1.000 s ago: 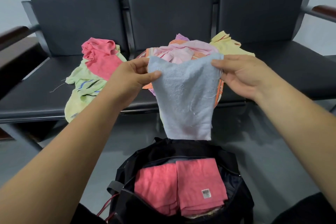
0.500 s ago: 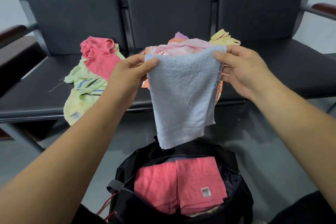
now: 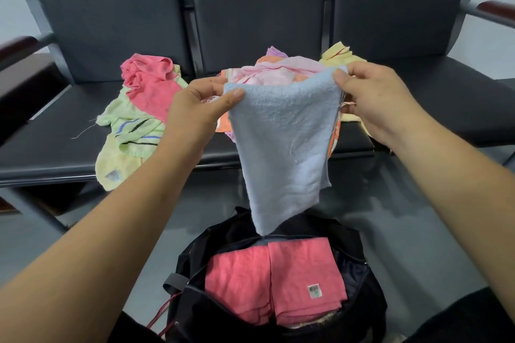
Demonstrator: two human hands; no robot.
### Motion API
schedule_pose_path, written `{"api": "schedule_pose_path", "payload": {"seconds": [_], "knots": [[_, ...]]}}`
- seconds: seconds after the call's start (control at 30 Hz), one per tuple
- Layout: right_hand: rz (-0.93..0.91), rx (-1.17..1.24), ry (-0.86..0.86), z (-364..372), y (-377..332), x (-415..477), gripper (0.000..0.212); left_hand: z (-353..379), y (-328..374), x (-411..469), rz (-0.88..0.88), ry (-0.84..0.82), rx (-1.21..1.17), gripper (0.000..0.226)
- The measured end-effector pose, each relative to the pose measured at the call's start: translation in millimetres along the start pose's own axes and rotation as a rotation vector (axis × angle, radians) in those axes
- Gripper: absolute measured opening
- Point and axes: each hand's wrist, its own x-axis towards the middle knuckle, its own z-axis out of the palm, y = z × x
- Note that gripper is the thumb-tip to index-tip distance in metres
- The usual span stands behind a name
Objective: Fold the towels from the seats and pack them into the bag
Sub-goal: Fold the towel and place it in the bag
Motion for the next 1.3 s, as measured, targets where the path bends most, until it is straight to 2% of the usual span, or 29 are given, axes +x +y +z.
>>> {"api": "schedule_pose_path", "payload": {"seconds": [0.13, 0.23, 0.3, 0.37, 0.4, 0.5, 0.6, 0.7, 0.8, 0.87, 0.97, 1.03, 1.1, 1.17, 1.23, 1.3], "knots": [[0.132, 0.243, -0.035, 0, 4, 2, 0.014, 6, 4, -6, -0.002, 0.003, 0.003, 0.024], [0.191, 0.472, -0.054, -1, 5, 4, 0.027, 5, 1, -6, 0.009, 0.007, 0.023, 0.022], [0.2, 0.605, -0.184, -2, 2, 2, 0.03, 6, 2, -7, -0.003, 0.016, 0.016, 0.02], [0.187, 0.588, -0.304, -3, 1, 0, 0.032, 5, 2, -6, -0.031, 0.037, 0.002, 0.015], [0.171, 0.544, -0.293, -3, 2, 0, 0.031, 5, 4, -6, -0.048, 0.042, -0.002, 0.014], [0.085, 0.348, -0.042, -3, 7, 3, 0.02, 6, 3, -7, -0.06, 0.061, 0.015, 0.017], [0.007, 0.215, 0.034, -2, 7, 2, 0.019, 6, 4, -8, -0.056, 0.078, -0.037, 0.021], [0.008, 0.28, -0.005, 0, 2, -4, 0.016, 5, 5, -9, -0.032, 0.068, -0.131, 0.012], [-0.018, 0.321, -0.019, 3, -2, -10, 0.016, 6, 7, -9, -0.001, 0.05, -0.156, 0.018], [-0.06, 0.297, -0.07, 2, -4, -10, 0.025, 7, 12, -11, 0.036, -0.014, -0.072, 0.037], [-0.083, 0.292, -0.388, 1, -8, -11, 0.063, 3, 16, -12, 0.073, -0.171, 0.099, 0.061], [-0.082, 0.183, -0.435, 4, -1, -9, 0.083, -1, 15, -11, 0.041, -0.196, 0.151, 0.057], [-0.078, 0.067, -0.334, 8, 4, -8, 0.087, -1, 11, -10, 0.057, -0.142, 0.293, 0.038], [-0.072, 0.058, -0.272, 9, 10, -6, 0.08, 1, 5, -9, 0.027, -0.1, 0.354, 0.021], [-0.053, 0.082, -0.291, 9, 13, -6, 0.058, 3, 0, -8, -0.125, -0.145, 0.201, 0.007], [-0.002, 0.056, -0.307, 9, 14, -4, 0.028, 0, -4, -7, -0.266, -0.301, 0.073, 0.014]]}}
